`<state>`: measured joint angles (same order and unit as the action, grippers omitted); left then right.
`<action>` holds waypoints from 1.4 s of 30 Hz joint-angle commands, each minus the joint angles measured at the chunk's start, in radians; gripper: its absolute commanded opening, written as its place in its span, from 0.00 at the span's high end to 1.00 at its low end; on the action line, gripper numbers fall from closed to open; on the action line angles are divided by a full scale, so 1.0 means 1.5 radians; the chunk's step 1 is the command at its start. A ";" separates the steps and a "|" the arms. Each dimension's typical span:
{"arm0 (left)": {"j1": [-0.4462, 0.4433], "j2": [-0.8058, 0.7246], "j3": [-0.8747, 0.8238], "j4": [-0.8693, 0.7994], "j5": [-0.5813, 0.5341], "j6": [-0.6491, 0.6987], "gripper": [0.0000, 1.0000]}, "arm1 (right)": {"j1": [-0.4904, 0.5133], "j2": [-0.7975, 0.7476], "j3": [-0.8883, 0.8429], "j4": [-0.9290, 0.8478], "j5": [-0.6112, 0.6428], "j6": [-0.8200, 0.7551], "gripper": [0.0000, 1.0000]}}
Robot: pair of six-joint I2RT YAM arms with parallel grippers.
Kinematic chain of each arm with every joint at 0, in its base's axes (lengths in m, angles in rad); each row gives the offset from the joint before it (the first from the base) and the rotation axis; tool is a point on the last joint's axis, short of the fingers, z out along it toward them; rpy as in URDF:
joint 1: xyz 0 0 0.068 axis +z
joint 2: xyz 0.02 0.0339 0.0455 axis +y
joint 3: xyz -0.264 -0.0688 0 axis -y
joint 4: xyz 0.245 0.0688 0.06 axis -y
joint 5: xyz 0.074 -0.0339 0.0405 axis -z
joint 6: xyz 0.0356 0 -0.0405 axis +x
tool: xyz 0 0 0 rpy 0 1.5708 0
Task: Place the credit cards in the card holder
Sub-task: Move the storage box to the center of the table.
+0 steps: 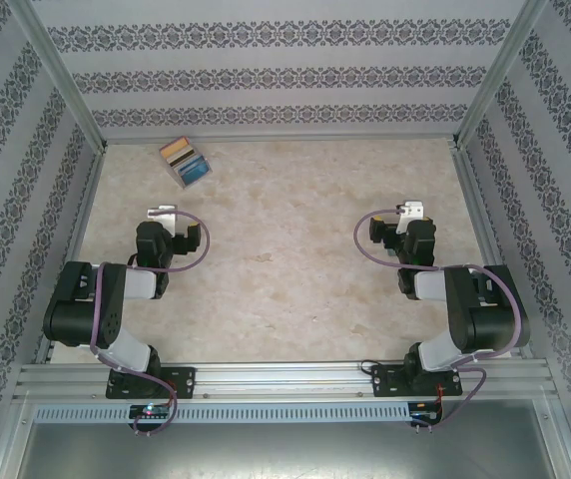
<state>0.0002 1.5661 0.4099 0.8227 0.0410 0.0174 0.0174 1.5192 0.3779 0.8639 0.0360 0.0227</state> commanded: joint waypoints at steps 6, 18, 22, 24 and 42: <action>0.003 -0.004 0.004 0.001 -0.009 -0.013 0.00 | 0.005 -0.009 0.007 0.013 -0.003 -0.006 0.02; 0.003 -0.004 0.005 0.002 -0.009 -0.013 0.00 | 0.010 -0.009 0.006 0.016 0.003 -0.009 0.02; 0.003 -0.004 0.005 0.002 -0.009 -0.013 0.00 | 0.010 -0.009 0.005 0.016 0.002 -0.010 0.02; 0.003 -0.004 0.004 0.002 -0.008 -0.013 0.00 | 0.010 -0.009 0.006 0.016 0.003 -0.010 0.02; -0.001 -0.216 0.280 -0.614 -0.262 -0.306 0.00 | 0.010 -0.009 0.006 0.016 0.003 -0.009 0.02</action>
<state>-0.0002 1.2236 0.7864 0.1688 -0.1688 -0.2203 0.0242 1.5192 0.3779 0.8642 0.0364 0.0193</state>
